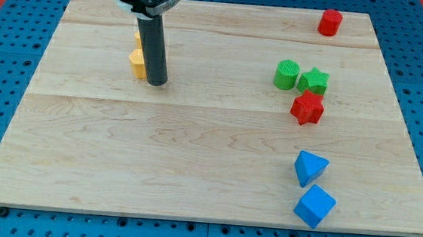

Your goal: Push yellow hexagon into the yellow heart

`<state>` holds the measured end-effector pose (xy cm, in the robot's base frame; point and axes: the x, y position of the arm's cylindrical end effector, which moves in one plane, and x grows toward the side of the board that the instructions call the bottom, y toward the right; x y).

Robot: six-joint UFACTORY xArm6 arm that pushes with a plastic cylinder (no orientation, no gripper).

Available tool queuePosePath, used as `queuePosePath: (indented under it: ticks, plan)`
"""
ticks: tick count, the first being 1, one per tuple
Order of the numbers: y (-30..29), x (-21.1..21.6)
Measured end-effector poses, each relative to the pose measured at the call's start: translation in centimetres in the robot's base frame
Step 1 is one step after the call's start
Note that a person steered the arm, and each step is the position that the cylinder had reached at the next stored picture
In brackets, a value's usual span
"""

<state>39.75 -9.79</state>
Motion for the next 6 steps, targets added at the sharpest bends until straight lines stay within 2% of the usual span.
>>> queuePosePath:
  ticks: [2, 4, 6]
  plan:
    - [-0.9, -3.9]
    - [9.2, 2.7]
    - [23.4, 6.9]
